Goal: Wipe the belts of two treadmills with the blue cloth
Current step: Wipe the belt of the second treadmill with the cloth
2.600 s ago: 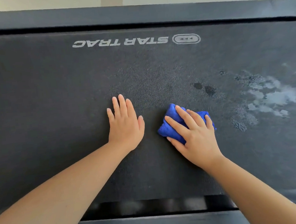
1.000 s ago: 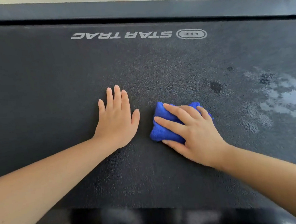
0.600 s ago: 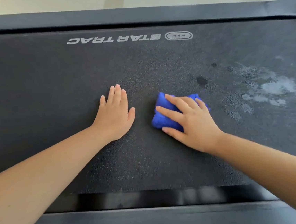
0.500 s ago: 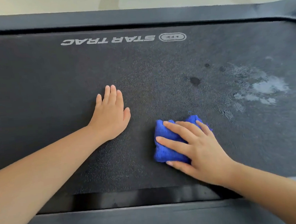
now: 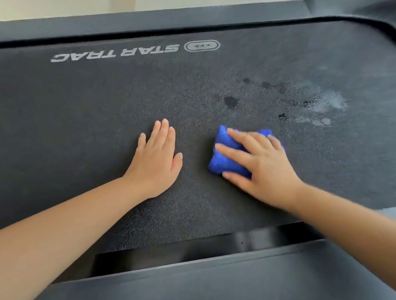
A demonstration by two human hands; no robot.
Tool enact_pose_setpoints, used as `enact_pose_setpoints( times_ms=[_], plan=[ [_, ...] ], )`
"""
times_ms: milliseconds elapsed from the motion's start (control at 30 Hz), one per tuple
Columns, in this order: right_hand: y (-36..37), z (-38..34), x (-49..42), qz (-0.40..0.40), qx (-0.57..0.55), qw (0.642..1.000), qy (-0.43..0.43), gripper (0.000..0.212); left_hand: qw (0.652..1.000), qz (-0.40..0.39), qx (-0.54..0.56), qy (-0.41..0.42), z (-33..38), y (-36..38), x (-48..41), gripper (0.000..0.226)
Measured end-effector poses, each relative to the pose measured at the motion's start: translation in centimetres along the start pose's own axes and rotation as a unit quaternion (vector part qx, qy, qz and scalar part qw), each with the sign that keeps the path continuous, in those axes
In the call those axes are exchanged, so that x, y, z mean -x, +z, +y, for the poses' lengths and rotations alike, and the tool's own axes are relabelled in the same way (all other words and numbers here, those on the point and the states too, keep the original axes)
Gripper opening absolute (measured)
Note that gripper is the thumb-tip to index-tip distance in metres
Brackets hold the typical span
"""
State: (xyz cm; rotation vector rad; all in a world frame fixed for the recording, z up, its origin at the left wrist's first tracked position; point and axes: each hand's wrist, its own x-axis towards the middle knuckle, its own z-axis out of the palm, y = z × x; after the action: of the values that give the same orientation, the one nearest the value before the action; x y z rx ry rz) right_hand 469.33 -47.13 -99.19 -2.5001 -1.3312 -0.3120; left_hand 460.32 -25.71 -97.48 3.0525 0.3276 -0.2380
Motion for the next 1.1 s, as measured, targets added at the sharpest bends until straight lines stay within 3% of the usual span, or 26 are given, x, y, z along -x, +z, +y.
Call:
enact_pose_setpoints(
  times_ms=[100, 233, 433, 500, 700, 867, 1100],
  plan=[
    [-0.9, -1.0, 3.8, 0.009, -0.013, 0.999, -0.045, 0.048, 0.998, 0.045, -0.042, -0.006, 0.9, -0.4, -0.6, 0.061],
    [-1.0, 1.2, 3.0, -0.002, -0.016, 0.996, -0.084, 0.047, 1.0, 0.023, -0.003, -0.011, 4.7, -0.5, -2.9, 0.063],
    [-1.5, 10.0, -1.9, 0.002, 0.043, 0.989, 0.145, 0.059, 1.0, 0.021, -0.011, -0.012, 5.9, 0.6, -2.8, 0.066],
    [-1.5, 9.8, -2.0, 0.003, 0.044, 0.984, 0.175, 0.058, 1.0, 0.02, -0.008, -0.012, 5.9, 0.4, -2.8, 0.066],
    [-1.6, 2.9, 3.6, 0.03, 0.029, 0.997, 0.063, 0.05, 0.999, 0.025, -0.005, -0.025, 6.3, 0.5, -2.9, 0.066],
    [-2.3, 3.2, 4.4, 0.002, 0.027, 0.999, 0.032, 0.049, 1.0, 0.027, -0.006, -0.014, 5.9, 0.5, -2.8, 0.066],
    [-4.5, 9.3, 6.7, 0.007, 0.078, 0.972, 0.224, 0.057, 0.999, 0.029, 0.001, -0.017, 5.9, 0.5, -2.8, 0.066]
  ],
)
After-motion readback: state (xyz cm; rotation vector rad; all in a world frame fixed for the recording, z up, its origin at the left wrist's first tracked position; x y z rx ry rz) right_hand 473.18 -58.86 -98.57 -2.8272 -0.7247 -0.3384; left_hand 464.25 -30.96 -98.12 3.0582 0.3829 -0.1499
